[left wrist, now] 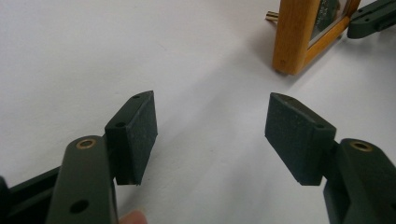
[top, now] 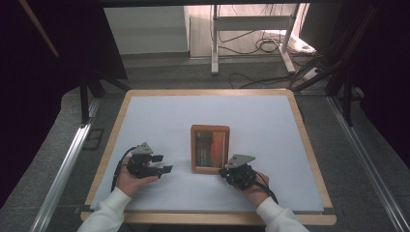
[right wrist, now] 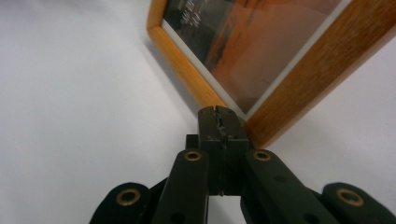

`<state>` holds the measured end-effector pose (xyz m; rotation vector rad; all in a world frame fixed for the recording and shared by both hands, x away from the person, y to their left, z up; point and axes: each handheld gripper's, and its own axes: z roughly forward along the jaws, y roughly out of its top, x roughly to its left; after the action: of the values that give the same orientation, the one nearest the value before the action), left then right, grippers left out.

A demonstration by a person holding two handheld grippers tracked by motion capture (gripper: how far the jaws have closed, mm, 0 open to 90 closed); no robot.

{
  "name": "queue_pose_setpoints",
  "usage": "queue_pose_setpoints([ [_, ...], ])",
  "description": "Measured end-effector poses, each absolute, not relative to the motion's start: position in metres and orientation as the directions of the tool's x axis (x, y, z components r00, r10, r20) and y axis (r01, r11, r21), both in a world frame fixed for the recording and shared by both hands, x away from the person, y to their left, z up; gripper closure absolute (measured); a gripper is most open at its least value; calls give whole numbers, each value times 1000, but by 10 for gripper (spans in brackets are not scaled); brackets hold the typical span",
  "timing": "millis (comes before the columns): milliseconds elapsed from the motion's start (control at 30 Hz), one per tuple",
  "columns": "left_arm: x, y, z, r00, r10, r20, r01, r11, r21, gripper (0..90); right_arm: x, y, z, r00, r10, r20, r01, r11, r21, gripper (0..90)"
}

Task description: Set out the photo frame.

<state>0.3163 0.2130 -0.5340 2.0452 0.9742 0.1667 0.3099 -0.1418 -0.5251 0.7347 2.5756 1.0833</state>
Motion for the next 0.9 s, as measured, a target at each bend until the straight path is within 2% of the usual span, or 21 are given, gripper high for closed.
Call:
queue_pose_setpoints([
  [233, 316, 209, -533, 688, 696, -206, 575, -350, 739, 342, 301, -148, -516, -845, 533, -38, 327, 573, 752, 900],
  [433, 313, 206, -533, 697, 694, -181, 562, -373, 738, 340, 297, -177, -504, -817, 576, -23, 333, 504, 797, 892],
  [500, 310, 205, -531, 699, 693, -177, 557, -372, 743, 340, 296, -189, -502, -808, 589, -5, 344, 479, 807, 812],
  [600, 305, 204, -530, 704, 690, -168, 547, -376, 748, 339, 293, -211, -500, -774, 633, -12, 352, 448, 822, 576],
  [700, 299, 204, -529, 710, 686, -158, 536, -381, 754, 338, 289, -233, -502, -719, 695, -4, 378, 395, 837, 402],
  [767, 298, 204, -528, 714, 684, -151, 527, -383, 759, 334, 288, -250, -505, -686, 727, 4, 397, 369, 840, 344],
  [900, 299, 203, -527, 714, 685, -142, 520, -384, 763, 328, 291, -273, -509, -631, 775, 12, 420, 329, 846, 288],
])
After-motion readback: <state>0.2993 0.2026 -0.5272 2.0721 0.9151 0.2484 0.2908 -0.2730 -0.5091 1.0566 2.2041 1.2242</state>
